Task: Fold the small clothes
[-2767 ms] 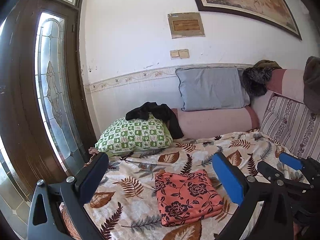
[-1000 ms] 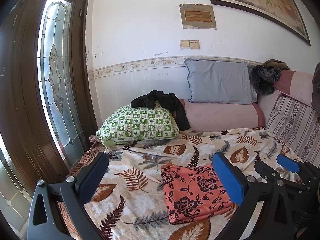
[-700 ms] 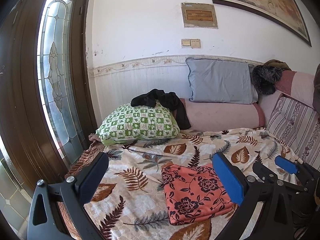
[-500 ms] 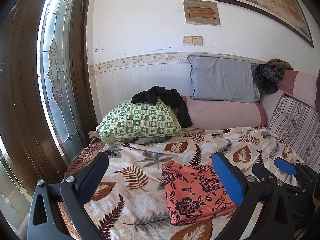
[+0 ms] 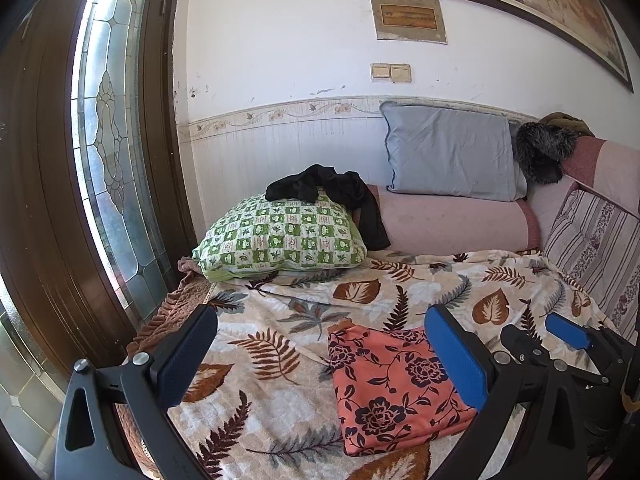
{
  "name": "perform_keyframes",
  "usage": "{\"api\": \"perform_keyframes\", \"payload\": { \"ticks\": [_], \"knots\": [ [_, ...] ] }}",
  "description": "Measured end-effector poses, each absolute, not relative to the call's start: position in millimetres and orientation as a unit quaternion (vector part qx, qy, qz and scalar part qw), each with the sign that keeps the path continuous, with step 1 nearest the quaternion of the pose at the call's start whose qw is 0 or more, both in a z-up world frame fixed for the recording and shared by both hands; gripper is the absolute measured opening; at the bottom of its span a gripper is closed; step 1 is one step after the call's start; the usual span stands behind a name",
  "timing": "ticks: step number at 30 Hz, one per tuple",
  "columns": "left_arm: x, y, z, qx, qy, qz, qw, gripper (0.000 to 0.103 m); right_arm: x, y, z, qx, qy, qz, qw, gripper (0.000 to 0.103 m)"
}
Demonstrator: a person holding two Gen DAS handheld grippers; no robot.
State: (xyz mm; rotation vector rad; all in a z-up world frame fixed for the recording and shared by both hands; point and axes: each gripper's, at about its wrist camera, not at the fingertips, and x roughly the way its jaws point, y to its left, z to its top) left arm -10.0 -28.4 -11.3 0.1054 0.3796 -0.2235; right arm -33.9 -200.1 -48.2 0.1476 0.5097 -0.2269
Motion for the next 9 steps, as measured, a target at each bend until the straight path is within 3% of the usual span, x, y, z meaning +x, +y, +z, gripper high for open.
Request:
{"api": "perform_keyframes", "payload": {
  "ticks": [9],
  "knots": [
    [37,-48,-40,0.045,0.222,-0.12,0.966,0.103,-5,-227,-73,0.099,0.269,-0.11,0.952,0.067]
  ]
}}
